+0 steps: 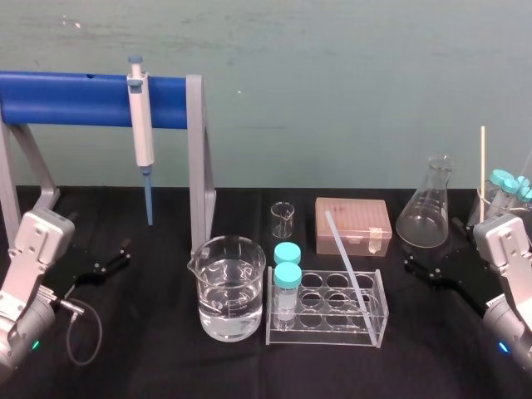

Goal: Pick up the stirring rod with one hand, then place it down.

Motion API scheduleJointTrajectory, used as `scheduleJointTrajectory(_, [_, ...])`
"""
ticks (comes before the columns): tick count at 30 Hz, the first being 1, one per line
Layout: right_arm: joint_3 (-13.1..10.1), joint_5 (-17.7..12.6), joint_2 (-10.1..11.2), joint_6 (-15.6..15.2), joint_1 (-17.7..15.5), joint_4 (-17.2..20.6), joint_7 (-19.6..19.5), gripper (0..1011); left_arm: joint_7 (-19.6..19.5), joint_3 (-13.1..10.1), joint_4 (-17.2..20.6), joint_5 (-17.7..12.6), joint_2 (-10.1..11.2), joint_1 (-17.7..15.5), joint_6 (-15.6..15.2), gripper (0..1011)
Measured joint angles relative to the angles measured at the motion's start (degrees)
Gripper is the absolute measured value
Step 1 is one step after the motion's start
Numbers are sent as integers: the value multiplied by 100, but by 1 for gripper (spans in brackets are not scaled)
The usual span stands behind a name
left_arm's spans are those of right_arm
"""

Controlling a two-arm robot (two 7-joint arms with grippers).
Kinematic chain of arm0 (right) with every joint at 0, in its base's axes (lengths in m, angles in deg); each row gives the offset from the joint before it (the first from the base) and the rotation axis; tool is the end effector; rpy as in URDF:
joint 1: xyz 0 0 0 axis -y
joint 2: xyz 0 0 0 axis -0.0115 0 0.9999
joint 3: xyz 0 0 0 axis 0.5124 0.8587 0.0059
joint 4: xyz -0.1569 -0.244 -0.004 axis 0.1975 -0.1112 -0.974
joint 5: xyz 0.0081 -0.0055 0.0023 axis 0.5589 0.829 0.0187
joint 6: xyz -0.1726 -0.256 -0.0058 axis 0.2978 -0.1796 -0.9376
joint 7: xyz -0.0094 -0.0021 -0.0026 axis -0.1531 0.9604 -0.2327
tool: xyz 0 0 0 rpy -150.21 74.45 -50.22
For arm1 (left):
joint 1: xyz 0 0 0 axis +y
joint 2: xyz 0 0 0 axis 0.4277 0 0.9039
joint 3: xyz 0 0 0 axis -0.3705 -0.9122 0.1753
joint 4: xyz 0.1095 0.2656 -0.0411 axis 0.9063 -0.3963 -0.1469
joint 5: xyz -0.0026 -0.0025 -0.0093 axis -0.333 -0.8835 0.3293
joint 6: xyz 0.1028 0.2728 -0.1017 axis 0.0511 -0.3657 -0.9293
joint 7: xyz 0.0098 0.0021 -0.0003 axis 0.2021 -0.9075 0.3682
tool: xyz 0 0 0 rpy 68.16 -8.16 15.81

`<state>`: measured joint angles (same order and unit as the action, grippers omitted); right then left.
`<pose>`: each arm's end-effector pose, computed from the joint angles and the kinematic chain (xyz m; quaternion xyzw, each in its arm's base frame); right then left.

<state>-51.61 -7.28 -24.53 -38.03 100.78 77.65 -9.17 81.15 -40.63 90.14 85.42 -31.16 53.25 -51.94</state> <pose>0.3581 -0.0827 -0.3022 -0.1415 -0.1325 -0.5800 0.7912 0.3580 0.0826 -0.3024 0.1415 -0.1324 0.5799 0.7913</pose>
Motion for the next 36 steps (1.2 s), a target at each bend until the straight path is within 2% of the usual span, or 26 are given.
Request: scheduleJointTrajectory(36, [0, 0, 0, 0, 0, 0, 0, 1000, 0, 0, 0, 0, 0, 0, 0, 1000])
